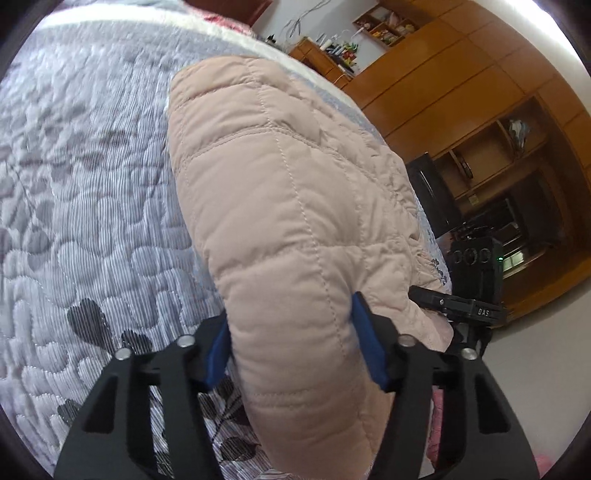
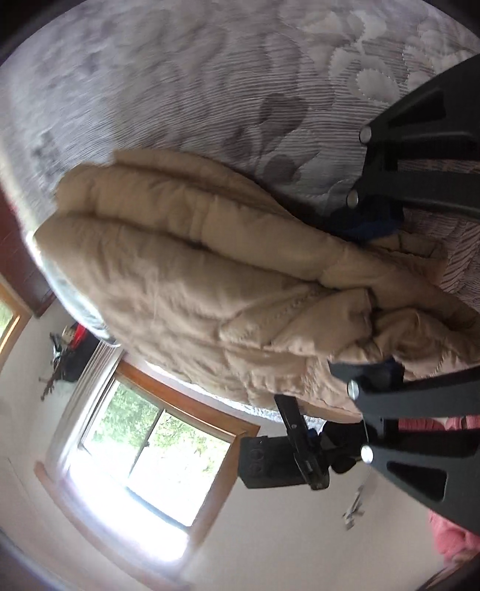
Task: Fold large clothes
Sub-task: 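Lift the coat end with both grippers and fold it over the bundle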
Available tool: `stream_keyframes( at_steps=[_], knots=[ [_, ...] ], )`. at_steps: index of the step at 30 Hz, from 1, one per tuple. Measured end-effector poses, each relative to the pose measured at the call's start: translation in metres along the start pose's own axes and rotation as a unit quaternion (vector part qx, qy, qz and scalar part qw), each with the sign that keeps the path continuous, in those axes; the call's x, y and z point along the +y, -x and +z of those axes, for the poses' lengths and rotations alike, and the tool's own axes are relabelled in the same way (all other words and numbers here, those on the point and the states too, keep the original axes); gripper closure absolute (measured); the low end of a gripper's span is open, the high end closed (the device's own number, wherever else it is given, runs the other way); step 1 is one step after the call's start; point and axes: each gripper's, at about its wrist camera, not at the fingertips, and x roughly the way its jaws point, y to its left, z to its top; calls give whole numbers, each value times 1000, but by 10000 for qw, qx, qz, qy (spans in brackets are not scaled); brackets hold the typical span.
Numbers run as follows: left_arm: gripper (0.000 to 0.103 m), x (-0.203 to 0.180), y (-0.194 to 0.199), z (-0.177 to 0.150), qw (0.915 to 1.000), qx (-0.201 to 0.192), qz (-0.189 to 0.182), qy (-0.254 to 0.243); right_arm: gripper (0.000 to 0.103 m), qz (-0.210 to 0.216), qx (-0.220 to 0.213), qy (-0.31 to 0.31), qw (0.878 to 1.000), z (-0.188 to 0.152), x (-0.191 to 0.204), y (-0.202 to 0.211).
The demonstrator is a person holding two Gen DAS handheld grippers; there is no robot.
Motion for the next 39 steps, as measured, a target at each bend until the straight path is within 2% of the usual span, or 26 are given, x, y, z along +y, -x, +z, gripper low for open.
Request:
stream_keyframes(
  at_steps=[6,11,18,23,26,32,37,39],
  knots=[
    [55,-13,23,8,9991,-367,-160,-157,65,6,-364,472,9982,8,35,12],
    [55,-13,49,31,9971,-708,-182,-196,65,-213,-461,991,9938,36,76,10],
    [55,-5,78,73,9902,-1342,149,-361,65,-349,-513,1411,9881,84,102,-4],
    [55,20,80,103,9858,-1612,351,-307,65,-492,-466,1613,9846,121,109,-38],
    [55,44,72,114,9858,-1620,402,-192,65,-537,-335,1566,9856,141,103,-71],
    [53,104,40,120,9915,-1186,448,273,65,-587,83,1254,9903,145,66,-117],
    [46,116,33,114,9924,-1125,475,174,61,-456,168,1037,9934,142,51,-126],
    [41,117,32,113,9924,-1099,507,203,56,-462,194,917,9945,143,46,-128]
  ],
)
